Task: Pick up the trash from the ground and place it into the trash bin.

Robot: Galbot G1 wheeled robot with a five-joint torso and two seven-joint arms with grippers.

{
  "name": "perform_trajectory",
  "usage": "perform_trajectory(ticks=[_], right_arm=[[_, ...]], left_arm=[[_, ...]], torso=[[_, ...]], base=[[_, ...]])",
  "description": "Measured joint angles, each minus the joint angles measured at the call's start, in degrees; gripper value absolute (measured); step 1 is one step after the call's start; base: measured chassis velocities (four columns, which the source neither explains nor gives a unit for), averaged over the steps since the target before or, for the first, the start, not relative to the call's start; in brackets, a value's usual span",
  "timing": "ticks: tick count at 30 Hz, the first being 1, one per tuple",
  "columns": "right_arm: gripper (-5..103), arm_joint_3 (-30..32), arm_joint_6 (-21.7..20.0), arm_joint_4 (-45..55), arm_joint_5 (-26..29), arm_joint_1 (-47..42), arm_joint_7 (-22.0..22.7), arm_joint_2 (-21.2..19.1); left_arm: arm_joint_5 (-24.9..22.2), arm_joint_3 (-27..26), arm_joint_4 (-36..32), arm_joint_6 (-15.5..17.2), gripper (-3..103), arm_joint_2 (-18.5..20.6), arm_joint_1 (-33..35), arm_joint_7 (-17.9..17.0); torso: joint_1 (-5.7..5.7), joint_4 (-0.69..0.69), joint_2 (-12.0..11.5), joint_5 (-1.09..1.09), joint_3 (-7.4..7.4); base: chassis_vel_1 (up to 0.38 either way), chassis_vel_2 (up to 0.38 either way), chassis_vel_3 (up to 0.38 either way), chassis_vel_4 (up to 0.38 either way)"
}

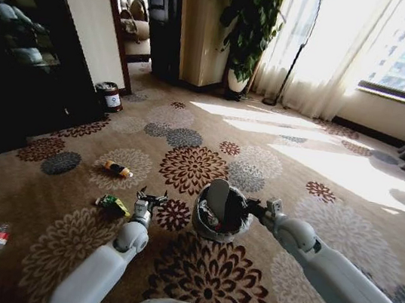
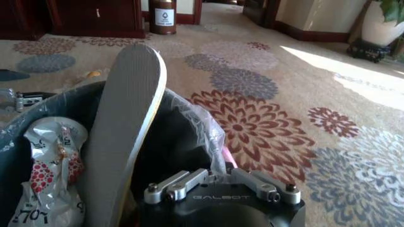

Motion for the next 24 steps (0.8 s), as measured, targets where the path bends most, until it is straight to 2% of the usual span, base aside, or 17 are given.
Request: perform_trajectory(ticks=[5, 6, 8, 9, 11, 12, 14, 19, 24], right_arm=[[1, -0.1, 0.0, 0.0, 0.0, 0.0, 0.0, 0.2], [1, -0.3, 0.0, -0.2, 0.2, 0.2, 0.0, 0.4], [1, -0.4, 0.2, -0.5, 0.5, 0.4, 0.0, 0.6], [1, -0.4, 0.3, -0.5, 0.7, 0.4, 0.0, 0.6], [1, -0.4, 0.6, -0.5, 0.7, 0.1, 0.0, 0.6], [1, -0.4, 0.6, -0.5, 0.7, 0.1, 0.0, 0.6], [1, -0.1, 0.7, -0.5, 0.6, -0.4, 0.0, 0.4], [1, 0.0, 0.8, -0.3, 0.5, -0.7, 0.0, 0.2], [1, 0.1, 0.9, 0.2, 1.3, -1.0, 0.0, 0.2]], left_arm=[[0.0, 0.3, 1.0, 0.0, 100, -0.6, 0.5, 0.0], [0.0, 0.7, 2.1, 0.0, 100, -0.9, 0.5, 0.0], [-0.6, 1.4, 4.2, 0.0, 100, -1.3, 0.0, 0.0], [-3.1, 1.8, 5.9, 1.5, 100, -1.8, -0.7, 0.3], [-8.1, 2.3, 6.8, 4.4, 100, -2.5, -1.8, 0.0], [-8.1, 2.3, 6.8, 4.4, 100, -2.5, -1.8, 0.0], [-11.5, 2.6, 8.0, 7.0, 100, -3.4, -3.4, -0.9], [-14.4, 2.7, 12.2, 8.9, 100, -4.5, -7.0, -3.1], [-19.3, 1.8, 17.9, 10.0, 100, -5.6, -9.4, -7.0]], torso=[[0.0, -0.02, 0.0, -0.02, -0.01], [0.0, 0.01, 0.0, 0.04, -0.01], [0.0, 0.05, 0.0, -0.02, 0.0], [0.0, 0.05, 0.0, -0.1, 0.0], [0.0, 0.0, 0.0, 0.02, 0.0], [0.0, 0.0, 0.0, 0.02, 0.0], [0.0, -0.04, 0.0, 0.03, 0.0], [0.0, -0.08, 0.0, 0.0, 0.0], [0.0, -0.01, 0.0, -0.03, 0.0]], base=[[0.321, 0.317, -0.231, -0.232], [0.319, 0.284, -0.239, -0.229], [0.309, 0.255, -0.206, -0.202], [0.19, 0.175, -0.101, -0.138], [0.077, 0.118, -0.063, -0.056], [0.029, 0.06, -0.063, -0.016], [0.0, 0.0, 0.0, 0.0], [-0.04, -0.048, 0.013, 0.024], [-0.006, -0.011, 0.002, 0.002]])
